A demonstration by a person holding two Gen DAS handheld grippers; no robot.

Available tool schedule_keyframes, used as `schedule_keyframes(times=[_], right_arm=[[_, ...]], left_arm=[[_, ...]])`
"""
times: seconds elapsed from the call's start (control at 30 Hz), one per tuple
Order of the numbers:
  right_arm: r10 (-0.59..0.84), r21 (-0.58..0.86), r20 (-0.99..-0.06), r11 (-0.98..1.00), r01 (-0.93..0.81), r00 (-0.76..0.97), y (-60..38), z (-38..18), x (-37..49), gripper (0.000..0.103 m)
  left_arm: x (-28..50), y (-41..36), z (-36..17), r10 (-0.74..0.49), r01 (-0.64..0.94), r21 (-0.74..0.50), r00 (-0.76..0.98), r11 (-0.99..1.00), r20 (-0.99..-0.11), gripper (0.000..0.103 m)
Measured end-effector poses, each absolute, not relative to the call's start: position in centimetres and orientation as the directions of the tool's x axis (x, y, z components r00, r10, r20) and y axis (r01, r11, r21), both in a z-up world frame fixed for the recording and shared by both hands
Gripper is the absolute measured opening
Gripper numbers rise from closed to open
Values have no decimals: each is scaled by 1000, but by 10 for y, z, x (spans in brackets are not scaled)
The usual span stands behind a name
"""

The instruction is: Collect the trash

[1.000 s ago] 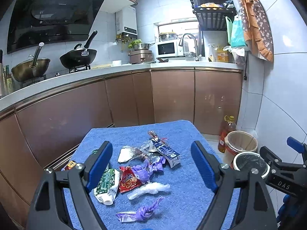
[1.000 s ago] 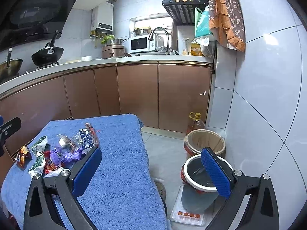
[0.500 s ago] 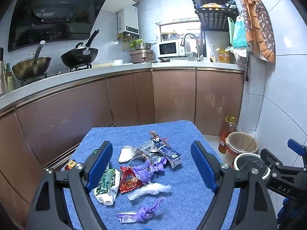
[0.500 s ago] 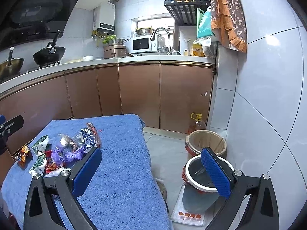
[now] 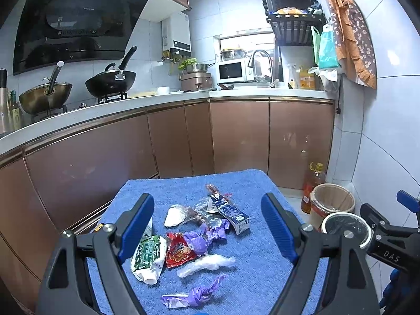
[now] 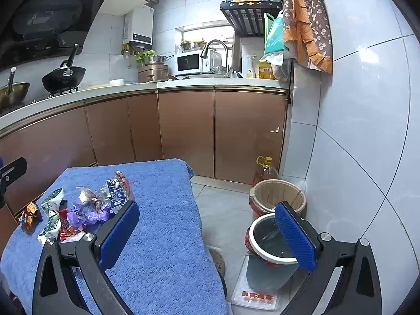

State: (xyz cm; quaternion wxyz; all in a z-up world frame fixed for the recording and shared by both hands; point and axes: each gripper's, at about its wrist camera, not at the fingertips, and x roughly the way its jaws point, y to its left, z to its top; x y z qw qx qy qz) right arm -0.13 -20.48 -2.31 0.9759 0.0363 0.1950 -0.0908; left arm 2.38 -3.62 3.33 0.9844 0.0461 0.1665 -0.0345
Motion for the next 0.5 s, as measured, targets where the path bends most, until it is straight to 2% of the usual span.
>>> schedule_keyframes(times=[0.27, 0.5], right_arm=[[-159, 48, -384, 980, 191, 910, -213, -22, 4, 103], [-164, 60, -417, 976, 207, 894, -221, -30, 20, 103]], left_arm=[[35, -36, 28, -51, 82, 79, 940, 993, -337, 83], [54, -39, 24, -59, 96, 92, 937, 991, -344, 83]])
